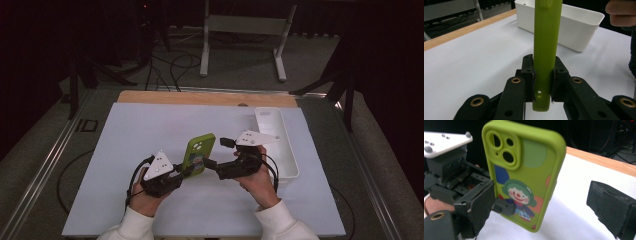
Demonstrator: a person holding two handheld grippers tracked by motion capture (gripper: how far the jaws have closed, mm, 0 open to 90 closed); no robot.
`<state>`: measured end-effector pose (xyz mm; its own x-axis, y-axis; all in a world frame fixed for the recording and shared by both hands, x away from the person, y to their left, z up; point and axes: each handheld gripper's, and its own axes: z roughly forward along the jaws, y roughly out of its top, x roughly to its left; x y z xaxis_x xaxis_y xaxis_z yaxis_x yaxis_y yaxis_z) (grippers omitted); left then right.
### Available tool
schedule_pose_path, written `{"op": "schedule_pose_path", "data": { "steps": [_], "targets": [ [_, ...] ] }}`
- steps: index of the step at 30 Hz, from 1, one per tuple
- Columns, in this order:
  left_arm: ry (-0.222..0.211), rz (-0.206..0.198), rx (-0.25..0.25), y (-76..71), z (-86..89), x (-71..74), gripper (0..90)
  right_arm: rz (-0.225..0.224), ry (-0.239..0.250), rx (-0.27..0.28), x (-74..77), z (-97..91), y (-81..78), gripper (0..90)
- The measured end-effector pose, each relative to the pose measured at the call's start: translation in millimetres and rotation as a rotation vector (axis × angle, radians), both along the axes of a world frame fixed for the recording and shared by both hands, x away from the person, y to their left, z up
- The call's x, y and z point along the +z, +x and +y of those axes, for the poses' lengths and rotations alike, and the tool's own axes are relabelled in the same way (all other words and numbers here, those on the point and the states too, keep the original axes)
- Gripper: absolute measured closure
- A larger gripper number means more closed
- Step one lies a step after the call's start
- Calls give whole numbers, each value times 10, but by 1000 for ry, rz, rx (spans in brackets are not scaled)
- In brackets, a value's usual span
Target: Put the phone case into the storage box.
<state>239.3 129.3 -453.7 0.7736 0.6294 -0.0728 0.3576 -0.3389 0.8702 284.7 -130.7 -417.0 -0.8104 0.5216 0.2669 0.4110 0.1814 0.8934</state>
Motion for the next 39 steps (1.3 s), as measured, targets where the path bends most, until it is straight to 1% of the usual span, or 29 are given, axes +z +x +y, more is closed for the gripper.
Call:
{"op": "schedule_pose_path", "data": {
  "steps": [3,11,20,21,24,26,27,28,31,33,36,39],
  "targets": [
    [1,-1,5,0,-2,-2,777,9,16,-17,6,-16,4,83],
    [5,-10,33,-4,1,6,777,7,44,-65,40,-25,-20,83],
    [15,-13,58,-3,-7,3,777,7,71,-107,87,25,-63,83],
    [13,-12,67,-5,-10,2,777,5,75,-112,94,35,-68,83],
    [18,-15,79,-7,-20,-1,777,-4,92,-146,121,83,-85,83],
    [18,-15,79,-7,-20,-1,777,-3,91,-150,125,90,-87,83],
    [13,-14,97,-16,-43,-16,777,-3,91,-150,125,90,-87,83],
    [17,-14,102,-19,-58,-24,777,-9,89,-162,131,122,-89,83],
    [28,-17,111,-29,-104,-42,777,-7,88,-167,132,164,-95,83],
    [34,-20,120,-38,-132,-50,777,-14,80,-178,133,186,-99,83],
    [25,-20,132,-48,-161,-57,777,-14,86,-188,134,205,-99,83],
    [14,-18,147,-63,-189,-70,777,-20,82,-198,129,234,-96,83]
  ]
}}
